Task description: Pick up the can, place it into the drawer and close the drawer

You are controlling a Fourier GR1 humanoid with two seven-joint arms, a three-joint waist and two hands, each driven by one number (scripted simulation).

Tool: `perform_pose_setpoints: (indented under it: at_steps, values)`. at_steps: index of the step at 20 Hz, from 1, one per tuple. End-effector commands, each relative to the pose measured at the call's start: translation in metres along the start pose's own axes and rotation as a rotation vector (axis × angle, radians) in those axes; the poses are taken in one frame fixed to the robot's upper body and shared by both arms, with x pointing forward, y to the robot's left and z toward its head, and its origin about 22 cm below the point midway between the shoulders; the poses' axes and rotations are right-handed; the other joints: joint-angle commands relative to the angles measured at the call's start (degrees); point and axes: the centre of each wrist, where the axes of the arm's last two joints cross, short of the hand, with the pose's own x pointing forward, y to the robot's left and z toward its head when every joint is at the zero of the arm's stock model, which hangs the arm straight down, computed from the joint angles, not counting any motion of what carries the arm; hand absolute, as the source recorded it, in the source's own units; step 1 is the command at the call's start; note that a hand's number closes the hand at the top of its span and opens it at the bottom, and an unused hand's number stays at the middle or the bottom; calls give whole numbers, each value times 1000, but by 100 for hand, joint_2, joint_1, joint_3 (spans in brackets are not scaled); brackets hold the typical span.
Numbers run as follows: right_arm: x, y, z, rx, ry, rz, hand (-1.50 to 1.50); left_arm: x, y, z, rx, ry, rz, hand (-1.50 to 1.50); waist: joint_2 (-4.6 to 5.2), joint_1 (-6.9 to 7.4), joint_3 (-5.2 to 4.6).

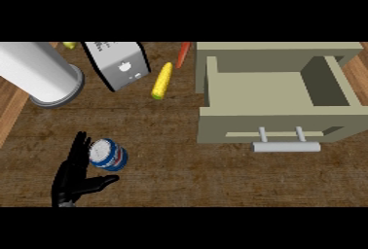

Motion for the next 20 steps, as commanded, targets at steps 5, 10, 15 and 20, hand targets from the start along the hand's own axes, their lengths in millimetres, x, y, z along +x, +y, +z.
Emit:
perform_pose_setpoints:
  at_steps: [5,10,15,20]
  values:
    - [7,-17,-4,2,-15,3,-150,-33,3,-9,-24,30,57,-150,5,-9,-3]
    - [12,-8,16,11,10,-2,-150,-22,-15,-23,-15,20,133,-150,-5,-13,0]
    - [-9,-6,4,12,18,-17,-150,-24,-21,-20,-93,28,182,150,-6,18,3]
    - [-1,-3,7,14,20,-25,-150,-2,-20,-34,-180,-22,182,150,-8,21,3]
